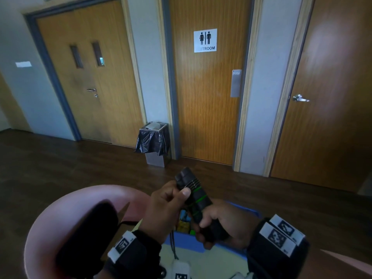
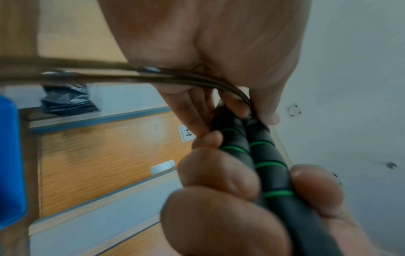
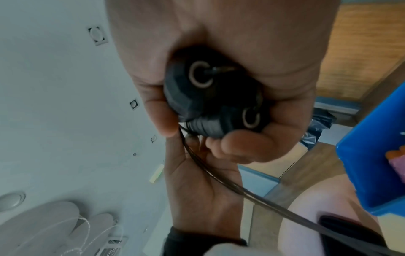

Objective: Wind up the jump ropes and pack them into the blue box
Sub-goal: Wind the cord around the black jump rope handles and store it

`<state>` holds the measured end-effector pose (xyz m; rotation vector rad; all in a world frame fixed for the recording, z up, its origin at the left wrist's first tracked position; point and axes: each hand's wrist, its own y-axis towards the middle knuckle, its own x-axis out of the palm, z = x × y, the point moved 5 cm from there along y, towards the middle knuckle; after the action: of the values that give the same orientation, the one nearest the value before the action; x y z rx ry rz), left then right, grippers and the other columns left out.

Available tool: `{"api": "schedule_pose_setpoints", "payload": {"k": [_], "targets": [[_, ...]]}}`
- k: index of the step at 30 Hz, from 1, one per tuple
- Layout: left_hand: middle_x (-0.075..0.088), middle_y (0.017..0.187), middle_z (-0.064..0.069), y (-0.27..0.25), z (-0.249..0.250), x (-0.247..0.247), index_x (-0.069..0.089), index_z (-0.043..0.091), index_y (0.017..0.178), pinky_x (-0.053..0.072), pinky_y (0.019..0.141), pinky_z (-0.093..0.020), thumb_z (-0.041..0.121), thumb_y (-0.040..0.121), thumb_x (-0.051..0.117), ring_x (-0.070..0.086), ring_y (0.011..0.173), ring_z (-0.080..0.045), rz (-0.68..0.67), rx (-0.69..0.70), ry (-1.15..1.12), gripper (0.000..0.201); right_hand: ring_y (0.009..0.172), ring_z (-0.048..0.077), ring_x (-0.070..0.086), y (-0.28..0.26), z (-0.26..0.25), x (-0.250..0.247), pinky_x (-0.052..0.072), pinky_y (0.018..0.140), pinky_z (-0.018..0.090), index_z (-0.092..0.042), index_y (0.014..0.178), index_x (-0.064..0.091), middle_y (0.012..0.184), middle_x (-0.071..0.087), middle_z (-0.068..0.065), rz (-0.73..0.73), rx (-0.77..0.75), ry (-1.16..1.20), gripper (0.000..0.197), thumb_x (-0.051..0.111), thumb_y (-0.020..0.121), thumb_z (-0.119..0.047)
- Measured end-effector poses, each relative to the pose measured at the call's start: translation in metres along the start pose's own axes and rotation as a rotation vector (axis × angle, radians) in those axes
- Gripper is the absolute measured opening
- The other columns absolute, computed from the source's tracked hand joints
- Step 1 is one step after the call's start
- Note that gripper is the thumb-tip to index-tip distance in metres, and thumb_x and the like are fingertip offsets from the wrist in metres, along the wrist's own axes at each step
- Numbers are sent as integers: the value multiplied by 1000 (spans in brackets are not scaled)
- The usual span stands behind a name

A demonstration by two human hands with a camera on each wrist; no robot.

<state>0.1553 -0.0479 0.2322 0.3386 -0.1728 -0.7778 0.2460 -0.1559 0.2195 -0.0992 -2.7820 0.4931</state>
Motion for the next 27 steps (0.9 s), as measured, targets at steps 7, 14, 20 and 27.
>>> {"api": "schedule_pose_setpoints", "payload": {"k": [7, 14, 20, 27], "targets": [[52, 75, -23, -4, -6, -38, 48, -9, 69, 45, 67, -47, 53, 82, 71, 55, 70, -30, -133, -51, -25, 67, 62, 25, 50, 11, -4, 25, 41, 53, 29, -4, 100, 53, 75, 50, 11, -101, -54, 0, 45, 64, 58, -12], [55, 66, -22, -1, -12, -83, 44, -11, 73, 42, 60, -49, 45, 90, 67, 57, 59, -33, -233, -123, -159, 63, 68, 26, 53, 42, -5, 72, 46, 58, 30, -4, 109, 52, 82, 53, 12, -307, -27, 210, 45, 59, 66, -14], [54, 48, -9, 20, 11, -122, 51, 11, 60, 39, 42, -19, 41, 81, 68, 48, 37, -15, -109, -81, -165, 40, 76, 27, 60, 76, -25, 111, 50, 66, 33, -3, 116, 49, 89, 55, 13, -350, -119, 322, 46, 51, 74, -22], [44, 42, 8, 43, 20, -166, 40, 9, 58, 38, 44, -13, 10, 94, 60, 43, 40, 1, 72, -115, -94, 41, 89, 28, 72, 108, -48, 101, 59, 81, 49, -17, 112, 65, 106, 72, 12, 346, -105, -114, 47, 82, 71, -34]]}}
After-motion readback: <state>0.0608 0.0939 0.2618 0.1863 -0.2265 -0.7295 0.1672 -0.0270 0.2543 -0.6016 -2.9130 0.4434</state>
